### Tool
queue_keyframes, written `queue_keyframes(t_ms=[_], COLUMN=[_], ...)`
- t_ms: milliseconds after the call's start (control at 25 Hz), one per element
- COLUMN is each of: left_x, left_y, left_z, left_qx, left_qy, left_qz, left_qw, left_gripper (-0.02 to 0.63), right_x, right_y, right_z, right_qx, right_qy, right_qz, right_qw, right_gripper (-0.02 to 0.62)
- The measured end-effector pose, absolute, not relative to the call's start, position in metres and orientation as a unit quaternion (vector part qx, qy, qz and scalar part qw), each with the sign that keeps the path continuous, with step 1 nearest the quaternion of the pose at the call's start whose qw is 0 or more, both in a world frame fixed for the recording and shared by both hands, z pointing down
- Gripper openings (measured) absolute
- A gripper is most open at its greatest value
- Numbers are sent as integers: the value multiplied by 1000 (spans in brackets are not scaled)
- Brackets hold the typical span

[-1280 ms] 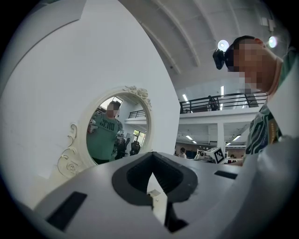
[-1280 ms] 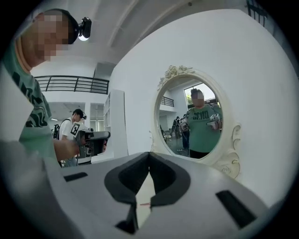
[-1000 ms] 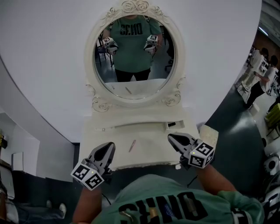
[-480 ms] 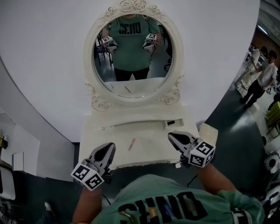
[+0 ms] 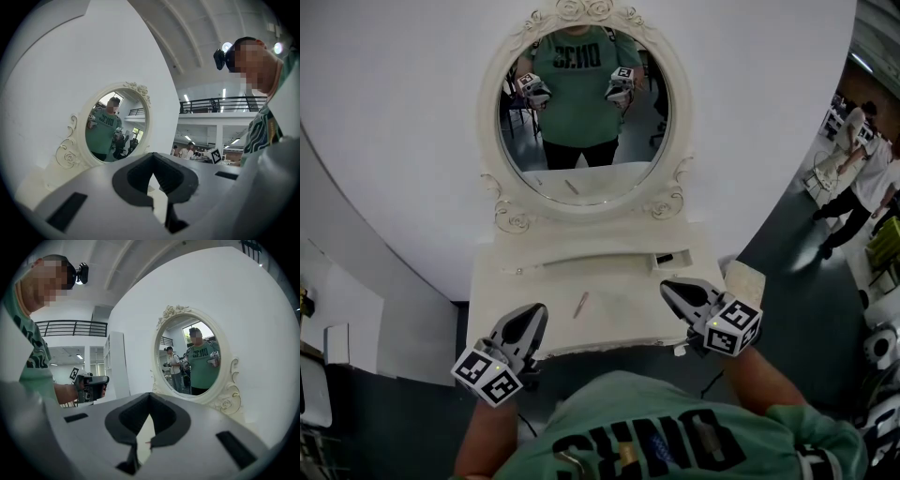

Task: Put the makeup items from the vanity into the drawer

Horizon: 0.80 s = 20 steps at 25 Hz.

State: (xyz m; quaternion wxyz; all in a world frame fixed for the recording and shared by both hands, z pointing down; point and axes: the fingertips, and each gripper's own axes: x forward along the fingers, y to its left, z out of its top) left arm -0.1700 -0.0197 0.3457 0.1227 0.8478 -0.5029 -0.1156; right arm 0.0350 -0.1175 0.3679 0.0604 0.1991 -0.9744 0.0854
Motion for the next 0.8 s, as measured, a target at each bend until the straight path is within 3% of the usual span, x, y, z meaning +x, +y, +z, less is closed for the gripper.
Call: queue_keyframes(t_ms=[800], left_x=[-173], left_y=[-19], left_z=[344], left_qx=[847], left_qy=[-504], left_qz=[-120], left_qw=[122], left_gripper=[8], right_x=[36], right_y=[-120], right_z=[367], right_qx=[191], right_qy=[-977], right_qz=[77], right_qw=[59], right_gripper=[9])
